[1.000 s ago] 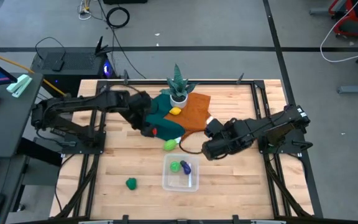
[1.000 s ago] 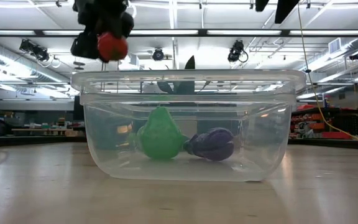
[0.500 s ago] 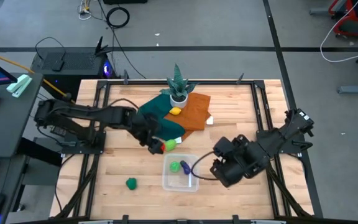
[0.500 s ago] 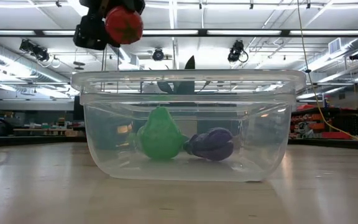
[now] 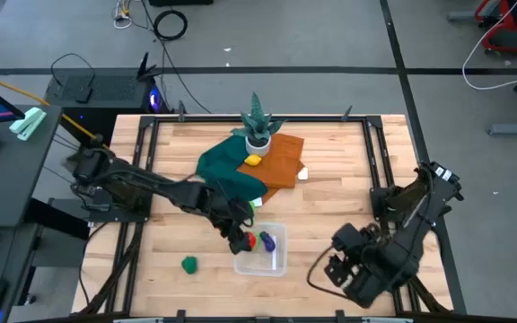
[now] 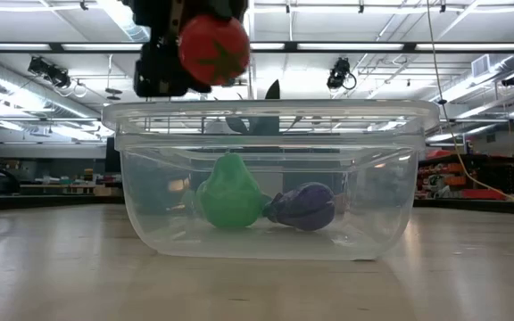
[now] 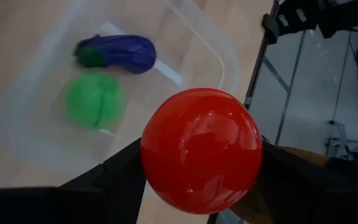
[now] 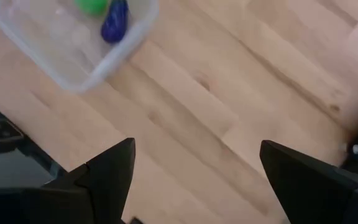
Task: Pick and placing Produce into tupperware
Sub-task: Put the red tomato into the transparent bin
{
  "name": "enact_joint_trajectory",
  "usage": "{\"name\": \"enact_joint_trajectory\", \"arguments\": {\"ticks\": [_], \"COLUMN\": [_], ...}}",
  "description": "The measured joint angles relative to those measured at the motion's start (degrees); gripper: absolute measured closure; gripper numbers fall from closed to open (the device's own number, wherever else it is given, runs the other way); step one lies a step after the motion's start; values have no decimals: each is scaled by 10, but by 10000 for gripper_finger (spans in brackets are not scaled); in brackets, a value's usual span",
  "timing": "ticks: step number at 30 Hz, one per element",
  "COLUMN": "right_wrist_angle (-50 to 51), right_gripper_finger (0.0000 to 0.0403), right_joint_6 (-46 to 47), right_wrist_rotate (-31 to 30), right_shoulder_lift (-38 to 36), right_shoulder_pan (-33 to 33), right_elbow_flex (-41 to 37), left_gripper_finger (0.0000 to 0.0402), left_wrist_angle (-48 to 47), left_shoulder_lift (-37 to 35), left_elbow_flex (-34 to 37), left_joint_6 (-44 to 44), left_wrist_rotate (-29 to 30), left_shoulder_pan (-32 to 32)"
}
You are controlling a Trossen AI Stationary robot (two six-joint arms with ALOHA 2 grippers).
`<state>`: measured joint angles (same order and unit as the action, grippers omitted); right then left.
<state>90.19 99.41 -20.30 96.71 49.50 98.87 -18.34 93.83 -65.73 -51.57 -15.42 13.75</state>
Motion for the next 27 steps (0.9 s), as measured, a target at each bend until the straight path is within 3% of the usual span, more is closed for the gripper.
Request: {"name": "enact_joint_trajectory", "arguments": {"ticks": [9,27], "right_wrist_angle": [-5,-13], "right_gripper_finger": [94,94], "right_joint_6": [119,114], "right_wrist_rotate": [-3,-20], "right_shoulder_lift": [1,2], "right_shoulder_pan": [58,66], "right_elbow_flex": [1,1], "left_gripper_finger": [138,135], "left_wrist_angle": [64,140], "left_shoulder_lift": [47,48], "left_elbow_flex": [0,0], "left_joint_6": [15,72], "left_wrist_rotate": [-2,37], "left_shoulder_pan": [20,-15]}}
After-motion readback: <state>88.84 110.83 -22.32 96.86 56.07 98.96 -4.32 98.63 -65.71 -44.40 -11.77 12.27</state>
